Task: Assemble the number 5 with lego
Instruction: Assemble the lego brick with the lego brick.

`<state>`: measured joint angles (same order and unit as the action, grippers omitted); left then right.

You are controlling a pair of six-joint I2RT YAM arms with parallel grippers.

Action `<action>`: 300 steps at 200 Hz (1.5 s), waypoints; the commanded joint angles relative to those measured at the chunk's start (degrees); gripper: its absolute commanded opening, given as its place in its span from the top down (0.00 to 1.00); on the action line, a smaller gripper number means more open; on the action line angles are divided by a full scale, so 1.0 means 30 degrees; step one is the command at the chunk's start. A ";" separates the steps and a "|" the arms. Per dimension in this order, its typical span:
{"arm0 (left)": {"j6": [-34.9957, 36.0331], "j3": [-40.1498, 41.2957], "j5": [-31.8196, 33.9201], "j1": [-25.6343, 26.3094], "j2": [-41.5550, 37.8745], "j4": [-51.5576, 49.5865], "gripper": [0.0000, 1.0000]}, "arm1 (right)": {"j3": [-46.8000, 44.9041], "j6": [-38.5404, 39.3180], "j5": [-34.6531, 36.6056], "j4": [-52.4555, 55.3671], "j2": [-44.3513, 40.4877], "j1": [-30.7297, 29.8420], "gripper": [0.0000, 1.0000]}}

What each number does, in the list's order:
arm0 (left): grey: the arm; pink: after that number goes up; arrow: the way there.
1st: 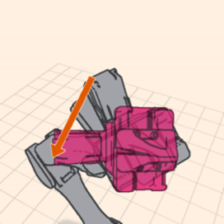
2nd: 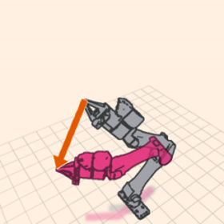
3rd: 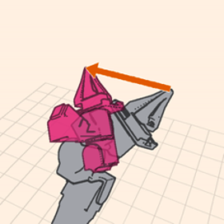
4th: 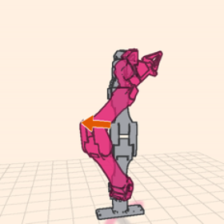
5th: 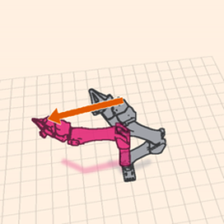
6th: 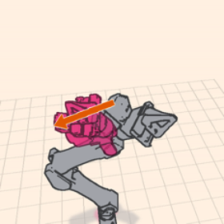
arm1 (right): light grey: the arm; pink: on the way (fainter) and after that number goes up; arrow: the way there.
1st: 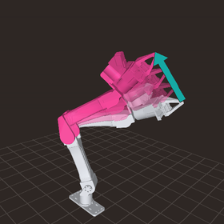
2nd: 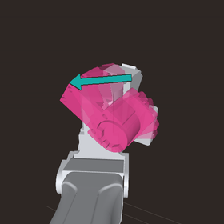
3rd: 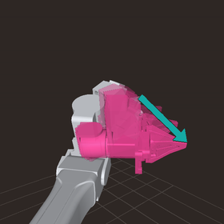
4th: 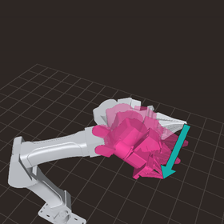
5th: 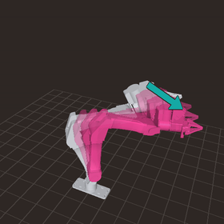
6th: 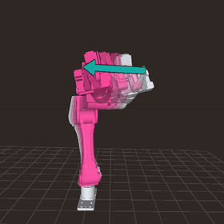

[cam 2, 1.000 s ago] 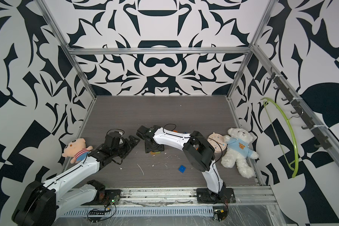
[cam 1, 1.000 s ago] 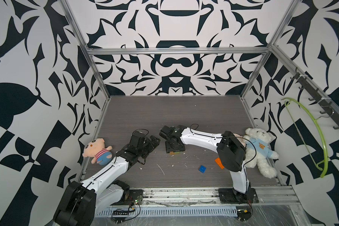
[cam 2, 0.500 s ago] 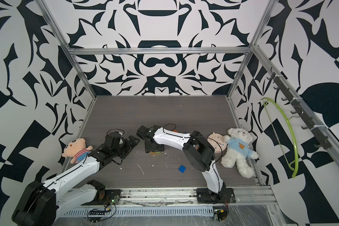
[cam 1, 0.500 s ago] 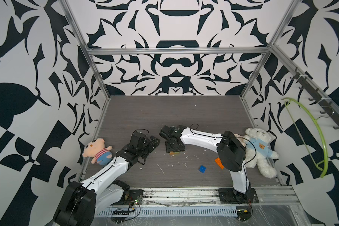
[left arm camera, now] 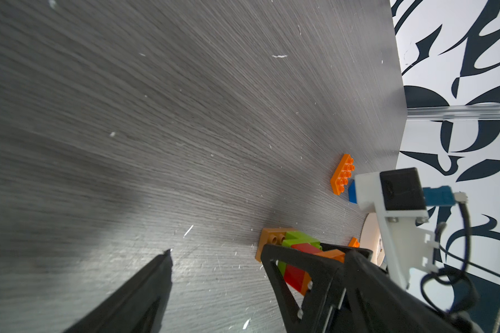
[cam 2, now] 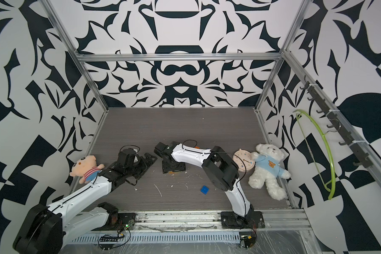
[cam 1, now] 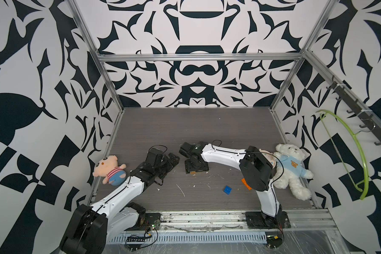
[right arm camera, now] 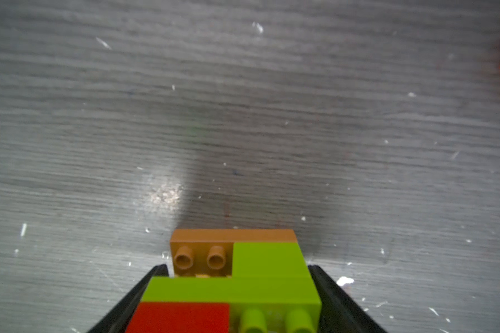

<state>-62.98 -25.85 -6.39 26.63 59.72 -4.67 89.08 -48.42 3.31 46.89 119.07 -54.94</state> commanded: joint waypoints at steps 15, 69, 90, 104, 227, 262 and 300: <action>0.0262 -0.0203 0.0263 -0.0059 -0.0397 -0.0525 0.01 | 0.0113 0.0277 0.0025 0.0127 -0.1339 0.0056 0.17; 0.0358 -0.0291 -0.0046 -0.0059 -0.0453 -0.0575 0.01 | -0.1216 0.0436 0.0368 -0.0440 -0.3622 0.0053 0.14; 0.0464 -0.0291 -0.0230 -0.0059 -0.0585 -0.0573 0.01 | -0.1777 0.0475 0.0391 -0.0856 -0.4197 0.0045 0.13; 0.0456 -0.0192 -0.0314 -0.0059 -0.0631 -0.0452 0.01 | -0.1999 0.0510 0.0390 -0.1052 -0.4380 0.0037 0.13; 0.0164 -0.0492 -0.0612 0.0272 -0.0292 0.0103 0.01 | -0.5279 0.0988 0.1115 -0.4464 -0.7954 -0.0057 0.14; 0.0105 -0.0898 -0.0320 0.1052 0.0306 0.0292 0.01 | -0.6306 0.1357 0.2117 -0.5253 -0.9329 -0.0071 0.14; 0.0046 -0.1384 0.0058 0.1856 0.0929 0.0555 0.01 | -0.8315 0.2958 0.3642 -0.7167 -1.1350 0.0098 0.16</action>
<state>-63.02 -27.42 -7.29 30.87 61.28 -4.25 66.96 -44.05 9.69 30.72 89.56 -54.89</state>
